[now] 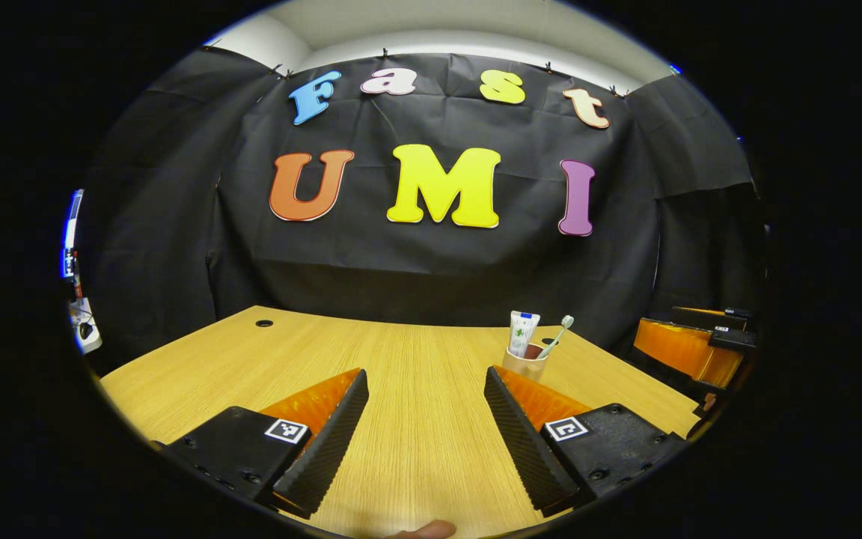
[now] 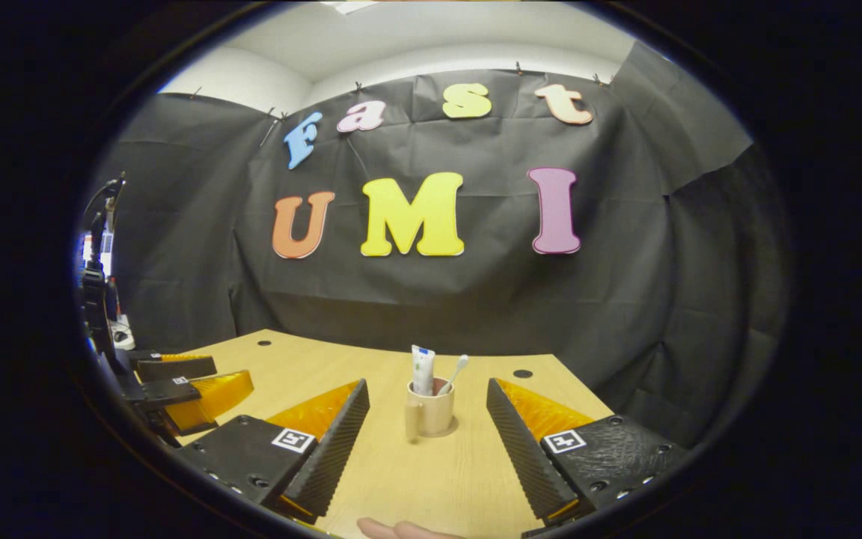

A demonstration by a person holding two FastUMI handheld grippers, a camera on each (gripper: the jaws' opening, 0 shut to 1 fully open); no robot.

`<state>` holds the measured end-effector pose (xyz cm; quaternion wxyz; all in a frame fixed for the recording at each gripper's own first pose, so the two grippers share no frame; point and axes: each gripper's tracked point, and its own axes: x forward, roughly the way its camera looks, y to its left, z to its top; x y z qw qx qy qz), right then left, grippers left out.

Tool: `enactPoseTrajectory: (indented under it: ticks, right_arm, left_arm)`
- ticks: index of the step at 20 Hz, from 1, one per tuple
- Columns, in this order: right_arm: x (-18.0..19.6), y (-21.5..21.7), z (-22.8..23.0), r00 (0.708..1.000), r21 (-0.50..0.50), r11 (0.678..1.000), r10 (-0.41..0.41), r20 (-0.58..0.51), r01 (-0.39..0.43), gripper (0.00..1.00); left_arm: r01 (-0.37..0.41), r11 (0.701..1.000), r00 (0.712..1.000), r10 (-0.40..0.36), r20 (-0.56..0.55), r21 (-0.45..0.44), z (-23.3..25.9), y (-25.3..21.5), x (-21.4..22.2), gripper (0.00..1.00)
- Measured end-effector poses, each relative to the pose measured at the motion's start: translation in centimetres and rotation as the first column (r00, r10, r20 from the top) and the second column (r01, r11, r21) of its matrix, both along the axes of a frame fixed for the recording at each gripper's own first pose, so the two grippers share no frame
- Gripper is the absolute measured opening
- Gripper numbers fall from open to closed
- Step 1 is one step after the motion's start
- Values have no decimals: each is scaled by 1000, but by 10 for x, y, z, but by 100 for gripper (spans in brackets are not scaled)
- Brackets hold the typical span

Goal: Put the toothbrush and toothpaste on the desktop into the cup, then pick up the cup and place it on the coaster on the desktop.

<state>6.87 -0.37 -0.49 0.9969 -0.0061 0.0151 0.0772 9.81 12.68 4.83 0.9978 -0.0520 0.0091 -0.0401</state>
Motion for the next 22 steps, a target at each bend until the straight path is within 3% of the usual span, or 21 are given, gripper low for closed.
enactPoseTrajectory:
  ticks: [22]
  right_arm:
    - [4, -5, -2, 1000, 2, 1000, -18, -5, 18, 95]
  left_arm:
    - [-1, 999, 1000, 1, 5, 42, -6, -5, -6, 99]
